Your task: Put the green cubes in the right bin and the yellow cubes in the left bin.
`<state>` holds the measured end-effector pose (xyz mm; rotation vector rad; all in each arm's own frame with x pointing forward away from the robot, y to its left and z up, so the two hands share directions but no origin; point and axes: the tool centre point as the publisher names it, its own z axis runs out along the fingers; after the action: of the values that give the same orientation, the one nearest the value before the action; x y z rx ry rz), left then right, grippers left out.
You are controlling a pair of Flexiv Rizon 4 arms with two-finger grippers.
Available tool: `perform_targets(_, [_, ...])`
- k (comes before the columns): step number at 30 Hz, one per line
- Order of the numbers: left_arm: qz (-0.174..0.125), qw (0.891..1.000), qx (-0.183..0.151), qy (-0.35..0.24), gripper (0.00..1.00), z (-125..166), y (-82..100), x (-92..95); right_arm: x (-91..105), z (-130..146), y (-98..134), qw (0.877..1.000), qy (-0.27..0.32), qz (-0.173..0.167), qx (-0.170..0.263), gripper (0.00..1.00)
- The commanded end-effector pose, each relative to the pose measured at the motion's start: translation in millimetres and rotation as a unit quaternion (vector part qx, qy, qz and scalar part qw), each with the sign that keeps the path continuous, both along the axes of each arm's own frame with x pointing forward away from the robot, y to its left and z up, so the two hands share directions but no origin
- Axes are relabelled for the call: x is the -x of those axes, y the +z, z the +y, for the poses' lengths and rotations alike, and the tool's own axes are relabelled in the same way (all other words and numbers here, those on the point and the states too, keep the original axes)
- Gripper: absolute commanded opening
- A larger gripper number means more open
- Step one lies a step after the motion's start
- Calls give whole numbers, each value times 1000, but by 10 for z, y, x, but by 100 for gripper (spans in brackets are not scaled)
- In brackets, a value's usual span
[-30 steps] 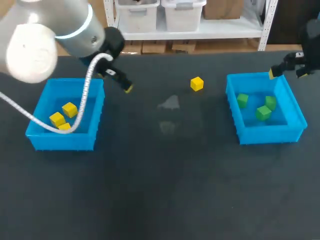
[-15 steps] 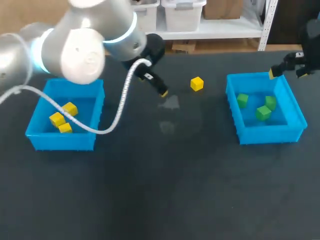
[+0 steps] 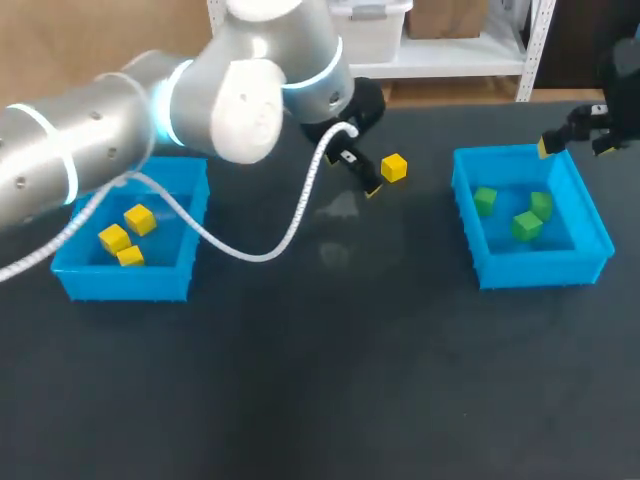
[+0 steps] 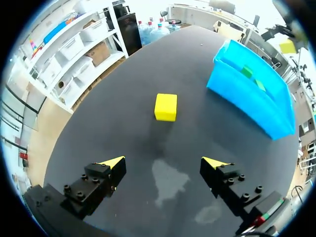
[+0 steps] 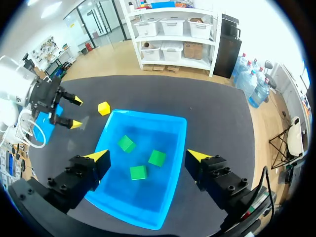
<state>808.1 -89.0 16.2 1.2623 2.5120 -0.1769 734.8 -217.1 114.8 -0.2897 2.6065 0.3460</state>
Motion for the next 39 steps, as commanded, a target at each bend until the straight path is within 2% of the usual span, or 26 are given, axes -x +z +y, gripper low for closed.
perform_targets(1, [31,999,-36,-4,100,-320,-62,-294,16,3,1,1000,-2,-2,1,100])
perform_targets(17, [31,998,-49,-10,100,-714,-178,-704,16,3,1,1000,-2,-2,1,100])
perform_targets(20, [31,998,-51,-8,100,-751,-196,-725,16,3,1,1000,-2,-2,1,100])
perform_targets(21, [31,998,-52,-8,80,-754,-205,-725,16,3,1,1000,-2,-2,1,100])
perform_targets(22, [31,998,-52,-8,22,-755,-218,-726,16,3,1,1000,-2,-2,1,100])
perform_targets(23, [33,998,-54,-7,0,-751,-236,-706,16,3,1,1000,-2,-2,1,100])
perform_targets(32, [37,997,-64,-9,0,-626,-274,-605,16,3,1,1000,-2,-2,1,100])
perform_targets(39, [25,998,-51,3,0,-412,-111,-566,16,3,1,1000,-2,-2,1,100])
